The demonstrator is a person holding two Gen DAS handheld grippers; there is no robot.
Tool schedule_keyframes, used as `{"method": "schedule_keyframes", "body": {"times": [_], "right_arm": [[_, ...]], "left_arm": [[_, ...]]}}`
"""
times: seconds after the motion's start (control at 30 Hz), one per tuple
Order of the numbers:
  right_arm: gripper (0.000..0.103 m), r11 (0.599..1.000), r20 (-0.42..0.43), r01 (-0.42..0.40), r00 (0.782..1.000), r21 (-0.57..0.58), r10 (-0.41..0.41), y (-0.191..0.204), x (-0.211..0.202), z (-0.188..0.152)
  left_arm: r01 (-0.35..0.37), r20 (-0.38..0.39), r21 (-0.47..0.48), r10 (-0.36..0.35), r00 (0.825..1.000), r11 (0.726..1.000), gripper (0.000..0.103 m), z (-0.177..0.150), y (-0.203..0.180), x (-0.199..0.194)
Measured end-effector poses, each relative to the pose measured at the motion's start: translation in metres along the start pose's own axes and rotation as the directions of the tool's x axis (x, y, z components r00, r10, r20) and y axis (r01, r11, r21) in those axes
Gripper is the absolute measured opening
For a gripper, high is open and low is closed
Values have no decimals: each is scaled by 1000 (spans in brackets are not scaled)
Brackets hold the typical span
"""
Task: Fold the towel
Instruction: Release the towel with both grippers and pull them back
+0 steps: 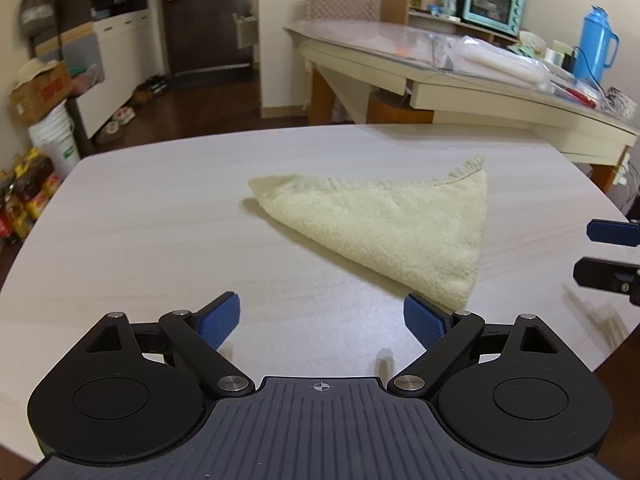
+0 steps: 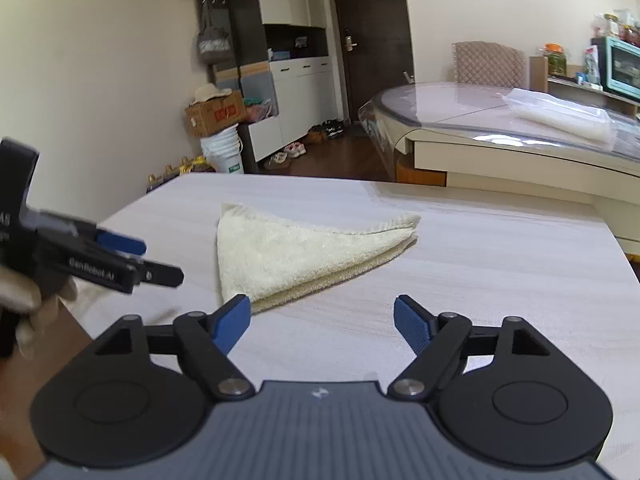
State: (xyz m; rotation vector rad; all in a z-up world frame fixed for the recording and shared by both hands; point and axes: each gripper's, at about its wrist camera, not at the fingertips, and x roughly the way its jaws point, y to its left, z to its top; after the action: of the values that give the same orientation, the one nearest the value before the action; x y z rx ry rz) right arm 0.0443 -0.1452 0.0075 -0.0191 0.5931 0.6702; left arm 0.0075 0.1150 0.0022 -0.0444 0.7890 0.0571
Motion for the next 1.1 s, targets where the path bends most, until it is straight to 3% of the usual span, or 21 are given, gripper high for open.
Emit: {"method": "schedule_keyframes", "body": {"times": [0.07, 0.87, 0.93, 1.1], "right_arm": [[93, 1000, 2, 10, 1000, 0, -10, 0, -3, -1], [95, 1000, 12, 8, 1000, -15, -8, 13, -12, -2], [103, 1000, 17, 19, 1000, -24, -19, 13, -10, -3], [103, 998, 16, 44, 999, -45, -43, 13, -3, -3]], "left_arm": [[2, 2, -6, -2, 1000, 1000, 97, -3, -2, -3], [-14, 15, 15, 14, 1000, 1000, 99, -15, -17, -14], [-15, 13, 18, 15, 1000, 1000, 99, -15, -18, -12], [-11, 17, 23, 10, 1000, 1000, 99, -13, -18, -9]]}}
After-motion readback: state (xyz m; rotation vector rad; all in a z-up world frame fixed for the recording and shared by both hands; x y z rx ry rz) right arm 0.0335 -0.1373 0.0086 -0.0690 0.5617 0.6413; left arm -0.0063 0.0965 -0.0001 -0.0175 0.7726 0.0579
